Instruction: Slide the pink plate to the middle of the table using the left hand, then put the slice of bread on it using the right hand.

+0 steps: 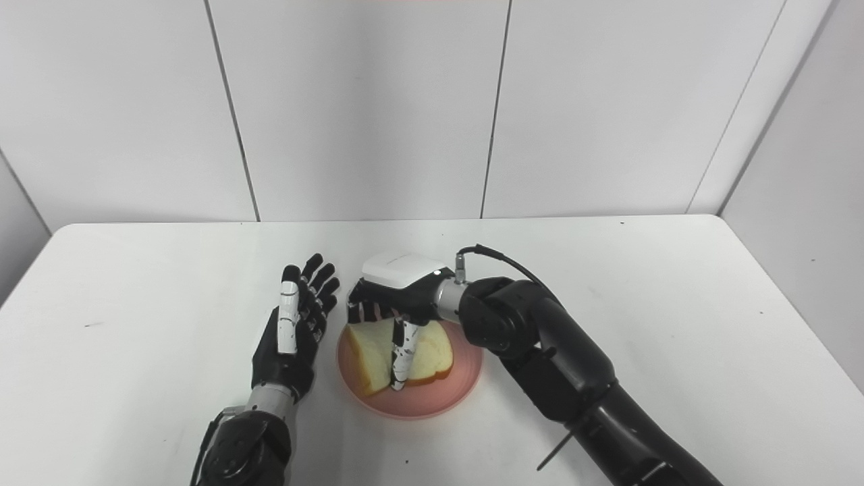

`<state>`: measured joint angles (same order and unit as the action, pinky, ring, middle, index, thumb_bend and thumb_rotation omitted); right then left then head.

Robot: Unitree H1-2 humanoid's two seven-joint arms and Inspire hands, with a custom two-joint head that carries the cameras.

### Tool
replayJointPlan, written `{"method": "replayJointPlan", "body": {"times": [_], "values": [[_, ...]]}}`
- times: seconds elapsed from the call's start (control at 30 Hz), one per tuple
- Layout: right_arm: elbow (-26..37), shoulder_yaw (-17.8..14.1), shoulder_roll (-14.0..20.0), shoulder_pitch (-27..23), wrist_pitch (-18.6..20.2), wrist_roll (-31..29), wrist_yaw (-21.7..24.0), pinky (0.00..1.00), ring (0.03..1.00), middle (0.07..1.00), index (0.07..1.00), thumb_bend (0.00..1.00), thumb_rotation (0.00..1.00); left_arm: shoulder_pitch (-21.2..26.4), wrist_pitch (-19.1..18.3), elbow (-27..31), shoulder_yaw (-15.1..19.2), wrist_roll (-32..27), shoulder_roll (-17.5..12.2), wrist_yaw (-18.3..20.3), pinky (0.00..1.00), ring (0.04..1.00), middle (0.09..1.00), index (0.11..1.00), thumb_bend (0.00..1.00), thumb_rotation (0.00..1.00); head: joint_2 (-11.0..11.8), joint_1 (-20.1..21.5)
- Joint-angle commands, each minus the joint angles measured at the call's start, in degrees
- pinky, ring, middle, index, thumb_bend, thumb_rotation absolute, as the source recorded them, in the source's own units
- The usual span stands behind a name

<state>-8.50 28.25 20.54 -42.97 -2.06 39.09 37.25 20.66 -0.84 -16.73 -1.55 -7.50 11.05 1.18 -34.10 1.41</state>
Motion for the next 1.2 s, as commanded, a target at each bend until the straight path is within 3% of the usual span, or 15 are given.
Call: {"method": "replayJointPlan", "body": {"times": [0.0,0.03,0.07,0.1,0.13,0.2,0.27,0.3,0.37,0.43,0.63,0.77,1.03,1.13,1.17], "values": [[2.42,-0.37,0.61,-2.89,-0.82,0.33,-0.18,0.38,0.435,0.528,0.486,0.52,0.00,2.17,2.28,1.96,-0.33,0.27,0.46,0.31,1.00,0.952,0.943,0.917,0.74,0.99,0.00,0.01],[2.79,-0.21,0.83,-2.80,-0.69,0.79,0.00,0.39,0.435,0.528,0.487,0.52,0.00,2.15,2.25,2.01,-0.31,0.24,0.47,0.29,1.00,0.952,0.943,0.916,0.74,0.99,0.02,-0.02],[3.02,-0.12,0.97,-2.75,-0.64,1.11,0.14,0.45,0.536,0.619,0.493,0.52,0.08,2.14,2.22,2.06,-0.29,0.21,0.48,0.28,1.00,0.952,0.941,0.916,0.74,0.99,-0.02,0.03],[3.52,-0.03,1.22,-2.70,-0.61,1.56,0.25,0.47,0.570,0.650,0.494,0.52,0.11,2.09,2.05,2.24,-0.29,0.20,0.49,0.26,1.00,0.952,0.941,0.915,0.74,0.99,0.02,0.10],[4.24,0.02,1.49,-2.64,-0.55,2.12,0.31,0.51,0.620,0.691,0.598,0.63,0.20,2.08,2.08,2.27,-0.29,0.18,0.47,0.29,1.00,0.954,0.941,0.916,0.74,0.99,0.02,0.10],[5.52,0.05,1.95,-2.65,-0.48,3.09,0.55,0.55,0.667,0.728,0.700,0.76,0.35,2.11,2.07,2.22,-0.25,0.15,0.44,0.27,0.99,0.959,0.945,0.919,0.74,0.99,0.02,0.16],[6.38,0.11,2.56,-2.87,-0.98,3.71,0.80,0.64,0.720,0.760,0.743,0.83,0.46,2.20,2.00,2.13,-0.09,-0.05,0.50,0.23,0.99,0.960,0.947,0.921,0.74,0.98,0.04,0.18],[6.76,0.15,2.91,-2.98,-1.36,4.05,0.80,0.65,0.726,0.764,0.746,0.83,0.47,2.24,1.90,2.11,-0.04,-0.17,0.49,0.28,0.99,0.960,0.947,0.921,0.74,0.98,0.05,0.20],[7.41,0.13,3.46,-3.09,-1.88,4.50,0.64,0.76,0.776,0.790,0.761,0.88,0.52,2.33,1.73,2.05,-0.05,-0.24,0.40,0.38,0.99,0.964,0.952,0.925,0.75,0.98,0.11,0.25],[7.78,-0.03,3.75,-3.13,-1.99,4.50,0.85,0.78,0.779,0.791,0.765,0.89,0.52,2.36,1.61,2.06,-0.12,-0.09,0.33,0.34,0.99,0.964,0.953,0.927,0.75,0.98,0.11,0.25],[8.43,0.05,4.61,-3.06,-1.97,5.13,1.97,0.73,0.767,0.785,0.776,0.89,0.52,2.26,1.21,2.41,-0.39,0.35,0.10,0.33,0.99,0.962,0.961,0.936,0.75,0.99,0.03,0.25],[8.95,0.06,4.91,-3.23,-0.46,5.49,4.12,0.78,0.797,0.802,0.794,0.94,0.59,2.07,0.83,2.73,-0.39,0.28,-0.04,0.35,1.00,0.961,0.957,0.934,0.75,1.00,0.03,0.29],[11.42,-0.78,5.03,-3.57,3.81,6.94,11.03,0.86,0.885,0.874,0.855,0.97,0.52,1.81,0.12,3.41,-0.27,-0.59,-0.09,0.90,1.00,0.968,0.958,0.930,0.75,0.98,-0.04,0.33],[12.06,-1.51,5.45,-3.30,4.17,6.92,11.81,0.90,0.897,0.879,0.864,0.98,0.53,1.74,0.11,3.49,-0.22,-0.70,0.02,0.84,1.00,0.967,0.957,0.927,0.75,0.98,-0.04,0.33],[12.30,-1.80,5.62,-3.17,4.31,6.96,12.00,0.95,0.930,0.889,0.880,0.99,0.57,1.72,0.14,3.49,-0.23,-0.73,0.03,0.81,1.00,0.968,0.957,0.927,0.75,0.97,-0.04,0.33]]}}
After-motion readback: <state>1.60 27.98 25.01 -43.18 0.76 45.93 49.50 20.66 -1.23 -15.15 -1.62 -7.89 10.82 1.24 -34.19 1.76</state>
